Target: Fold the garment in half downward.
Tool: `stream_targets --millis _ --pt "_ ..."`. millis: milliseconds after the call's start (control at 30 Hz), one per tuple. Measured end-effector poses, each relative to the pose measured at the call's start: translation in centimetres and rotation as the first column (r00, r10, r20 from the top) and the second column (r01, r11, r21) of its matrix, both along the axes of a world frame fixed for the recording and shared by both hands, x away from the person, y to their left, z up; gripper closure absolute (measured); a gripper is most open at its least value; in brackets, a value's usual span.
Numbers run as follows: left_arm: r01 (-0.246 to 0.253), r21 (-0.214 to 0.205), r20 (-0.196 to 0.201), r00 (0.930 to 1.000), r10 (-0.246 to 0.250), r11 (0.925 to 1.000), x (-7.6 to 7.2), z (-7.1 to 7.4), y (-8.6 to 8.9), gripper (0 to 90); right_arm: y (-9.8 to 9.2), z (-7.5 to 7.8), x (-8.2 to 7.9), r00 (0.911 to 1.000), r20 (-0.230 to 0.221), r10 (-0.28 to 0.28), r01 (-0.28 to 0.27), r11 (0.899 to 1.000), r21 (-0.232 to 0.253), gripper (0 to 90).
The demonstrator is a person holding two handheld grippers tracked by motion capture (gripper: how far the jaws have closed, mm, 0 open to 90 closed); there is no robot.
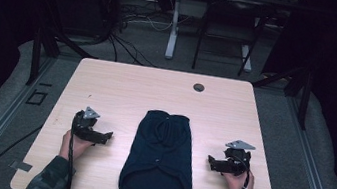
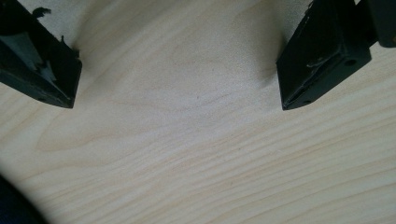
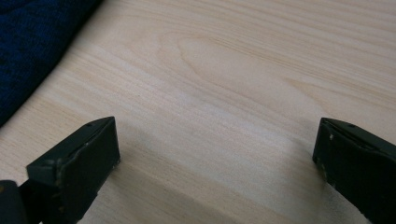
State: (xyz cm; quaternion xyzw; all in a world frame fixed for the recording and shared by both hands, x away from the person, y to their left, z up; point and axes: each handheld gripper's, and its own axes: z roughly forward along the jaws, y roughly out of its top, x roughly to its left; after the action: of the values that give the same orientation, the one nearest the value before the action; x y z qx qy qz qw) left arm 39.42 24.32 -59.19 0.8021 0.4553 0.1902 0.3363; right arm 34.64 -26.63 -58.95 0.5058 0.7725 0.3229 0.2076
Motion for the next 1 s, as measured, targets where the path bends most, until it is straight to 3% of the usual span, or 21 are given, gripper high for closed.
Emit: stream_targets --millis 733,1000 --pt "0.003 0.003 0.004 1.0000 -0.003 1.0000 0.07 0.01 -0.14 0.0 0.05 -0.02 -0.01 1.0000 0.005 -0.002 0.002 1.000 -0.001 0.1" --pt "0.029 0.014 0.000 0.9996 -0.029 0.9995 0.16 0.13 -0.82 0.0 0.21 0.22 0.25 0.9996 -0.026 -0.009 0.009 1.000 -0.010 0.0"
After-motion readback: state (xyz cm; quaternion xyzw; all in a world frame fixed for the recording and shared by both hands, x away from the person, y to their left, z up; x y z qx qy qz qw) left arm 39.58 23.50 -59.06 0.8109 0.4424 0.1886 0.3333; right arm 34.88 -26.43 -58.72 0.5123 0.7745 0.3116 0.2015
